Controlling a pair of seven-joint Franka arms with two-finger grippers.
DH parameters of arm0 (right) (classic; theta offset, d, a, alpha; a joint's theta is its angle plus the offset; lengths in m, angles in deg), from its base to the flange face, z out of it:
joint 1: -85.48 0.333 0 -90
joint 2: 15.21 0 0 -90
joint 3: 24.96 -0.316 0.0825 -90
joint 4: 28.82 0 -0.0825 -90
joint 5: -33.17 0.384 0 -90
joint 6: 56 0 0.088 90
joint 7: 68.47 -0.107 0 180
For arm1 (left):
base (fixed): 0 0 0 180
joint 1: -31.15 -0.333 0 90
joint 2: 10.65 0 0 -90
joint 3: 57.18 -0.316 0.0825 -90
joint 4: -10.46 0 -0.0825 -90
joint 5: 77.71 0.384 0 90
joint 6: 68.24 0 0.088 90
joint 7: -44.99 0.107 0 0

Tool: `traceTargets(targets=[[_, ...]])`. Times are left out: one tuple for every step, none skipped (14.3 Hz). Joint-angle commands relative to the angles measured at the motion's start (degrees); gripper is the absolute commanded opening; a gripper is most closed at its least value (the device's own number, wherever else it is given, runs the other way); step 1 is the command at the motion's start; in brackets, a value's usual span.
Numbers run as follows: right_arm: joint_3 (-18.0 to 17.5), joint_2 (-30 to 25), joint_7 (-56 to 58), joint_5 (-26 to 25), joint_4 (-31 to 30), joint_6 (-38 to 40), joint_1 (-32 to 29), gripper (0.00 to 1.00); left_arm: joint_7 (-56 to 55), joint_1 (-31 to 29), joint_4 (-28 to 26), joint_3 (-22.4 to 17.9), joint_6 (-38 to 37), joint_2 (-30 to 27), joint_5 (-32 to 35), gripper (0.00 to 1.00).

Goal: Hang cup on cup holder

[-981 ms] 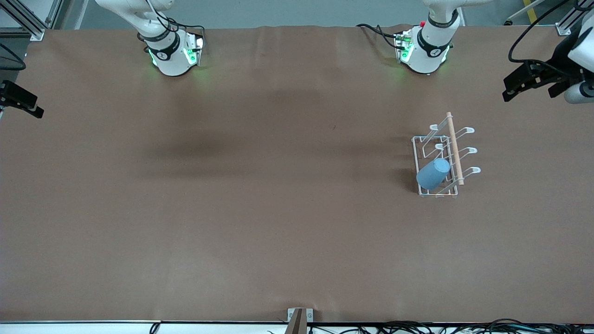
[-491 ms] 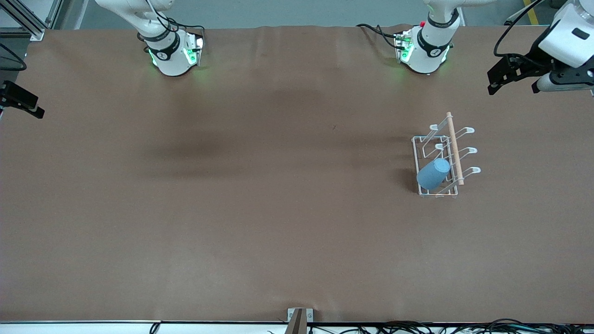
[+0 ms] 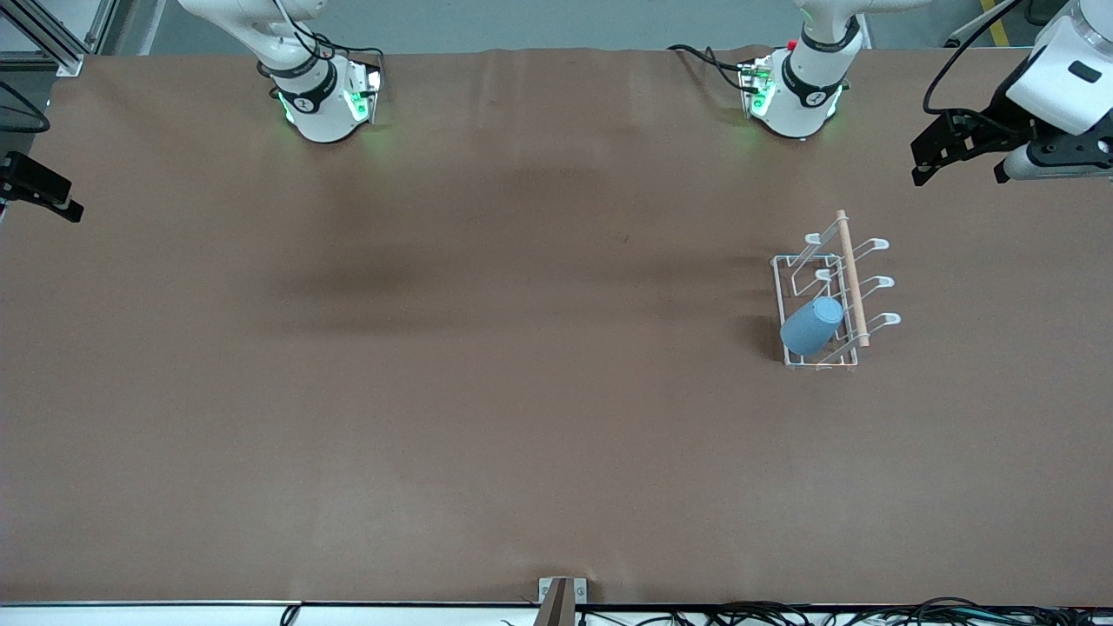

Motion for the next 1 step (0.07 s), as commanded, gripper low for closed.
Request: traceTargets(targets=[[-1.1, -0.3, -0.2, -0.9, -0.3, 0.0, -1.1, 1.00, 0.8, 0.1, 1.9, -0.4, -0.5, 0.9, -0.8, 1.00]])
